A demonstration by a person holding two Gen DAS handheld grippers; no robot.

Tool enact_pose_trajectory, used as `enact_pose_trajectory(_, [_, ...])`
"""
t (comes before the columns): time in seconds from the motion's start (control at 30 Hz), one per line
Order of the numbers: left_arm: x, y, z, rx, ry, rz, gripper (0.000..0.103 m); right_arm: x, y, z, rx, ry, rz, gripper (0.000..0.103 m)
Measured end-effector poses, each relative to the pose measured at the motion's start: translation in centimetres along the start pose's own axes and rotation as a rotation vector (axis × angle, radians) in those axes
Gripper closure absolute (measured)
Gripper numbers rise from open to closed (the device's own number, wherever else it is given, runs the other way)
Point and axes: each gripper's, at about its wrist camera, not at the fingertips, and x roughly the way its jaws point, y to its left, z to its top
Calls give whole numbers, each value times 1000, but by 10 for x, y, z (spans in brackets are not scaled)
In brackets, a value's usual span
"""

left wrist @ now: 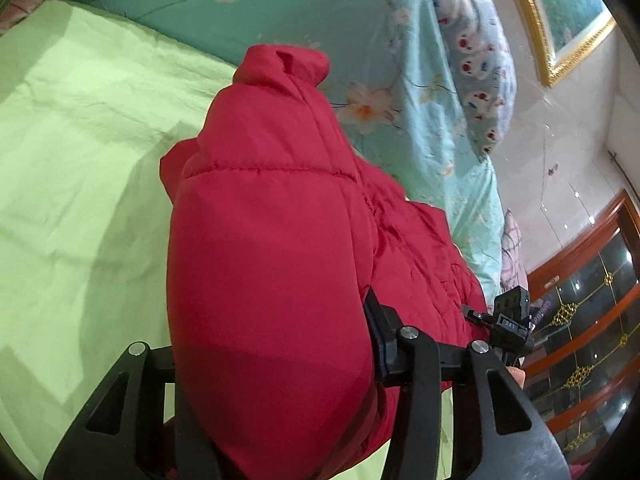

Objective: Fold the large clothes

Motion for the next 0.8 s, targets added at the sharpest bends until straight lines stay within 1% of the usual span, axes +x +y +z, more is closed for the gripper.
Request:
enact_pose_trajectory(0.3, [-68, -9, -73, -3, -7, -15, 58, -40, 30, -70, -62, 39, 6, 64])
enact_pose_trajectory(0.5, [-90, -12, -110, -17, -21, -13, 58, -56, 35, -112, -79, 42, 4, 64])
enact_pose_trajectory(0.63, [-98, -13, -125, -25, -27, -13, 58, -67, 31, -135, -47, 21, 20, 64])
enact_pose_trajectory(0.8, [-99, -4, -137, -63, -14, -13, 58, -69, 30, -152, -10, 5, 33, 63])
